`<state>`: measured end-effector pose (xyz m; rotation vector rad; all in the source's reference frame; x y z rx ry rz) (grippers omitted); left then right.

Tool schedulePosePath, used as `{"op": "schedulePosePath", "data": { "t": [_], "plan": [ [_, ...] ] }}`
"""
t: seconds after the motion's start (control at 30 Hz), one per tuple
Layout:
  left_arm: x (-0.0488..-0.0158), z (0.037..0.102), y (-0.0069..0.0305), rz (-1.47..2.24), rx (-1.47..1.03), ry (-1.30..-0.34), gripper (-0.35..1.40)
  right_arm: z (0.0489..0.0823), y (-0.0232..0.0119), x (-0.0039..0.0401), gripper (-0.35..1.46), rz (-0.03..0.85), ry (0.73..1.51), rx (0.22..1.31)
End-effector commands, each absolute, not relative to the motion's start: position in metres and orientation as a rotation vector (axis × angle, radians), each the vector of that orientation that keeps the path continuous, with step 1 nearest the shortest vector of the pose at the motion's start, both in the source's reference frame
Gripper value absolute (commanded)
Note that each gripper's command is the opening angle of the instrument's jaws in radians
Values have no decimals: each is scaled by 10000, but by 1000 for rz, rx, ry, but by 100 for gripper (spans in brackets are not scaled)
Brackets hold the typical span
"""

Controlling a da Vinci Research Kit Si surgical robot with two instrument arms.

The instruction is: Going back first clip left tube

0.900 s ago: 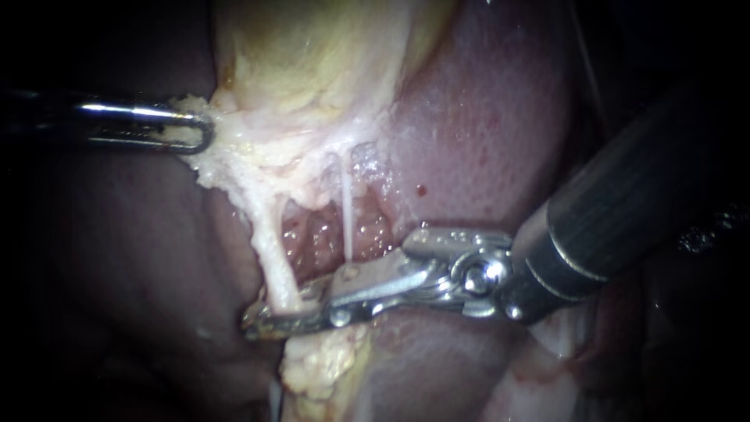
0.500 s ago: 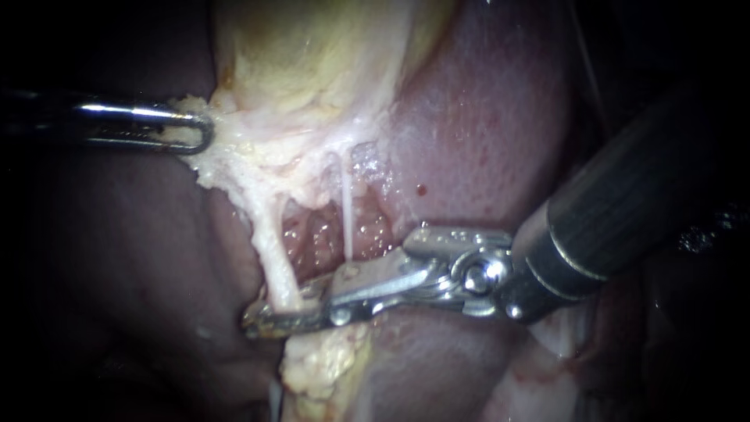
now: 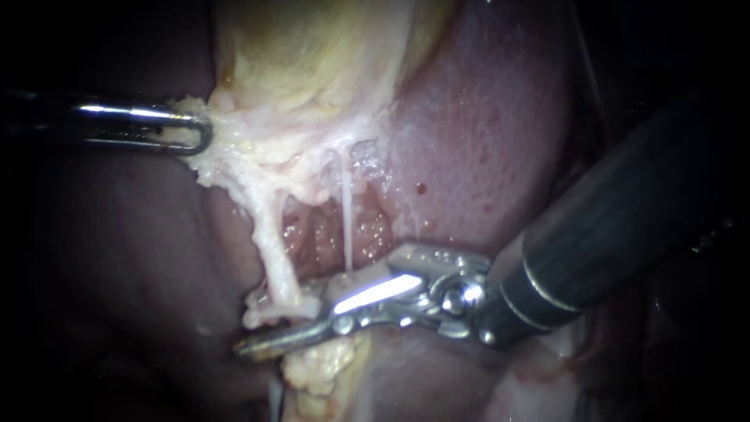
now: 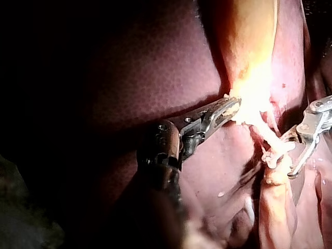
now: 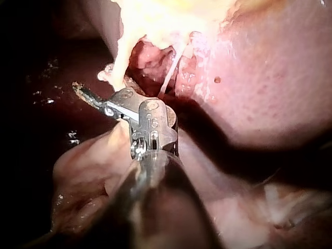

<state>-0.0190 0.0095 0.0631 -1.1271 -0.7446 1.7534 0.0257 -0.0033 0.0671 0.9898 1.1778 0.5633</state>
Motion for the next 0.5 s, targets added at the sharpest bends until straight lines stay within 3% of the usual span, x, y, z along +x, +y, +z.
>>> {"op": "schedulePosePath", "data": {
  "t": [0.03,0.17,0.3,0.5],
  "plan": [
    [-190,631,95,1753,-1127,-744,-35,678,-34,257,50,545,1187,973],
    [-190,631,95,1753,-1127,-744,-35,704,-31,257,50,499,1233,869],
    [-190,631,95,1753,-1127,-744,-35,718,-18,250,50,511,1261,758],
    [-190,630,94,1753,-1127,-744,-35,724,-11,240,50,495,1276,695]
  ]
}}
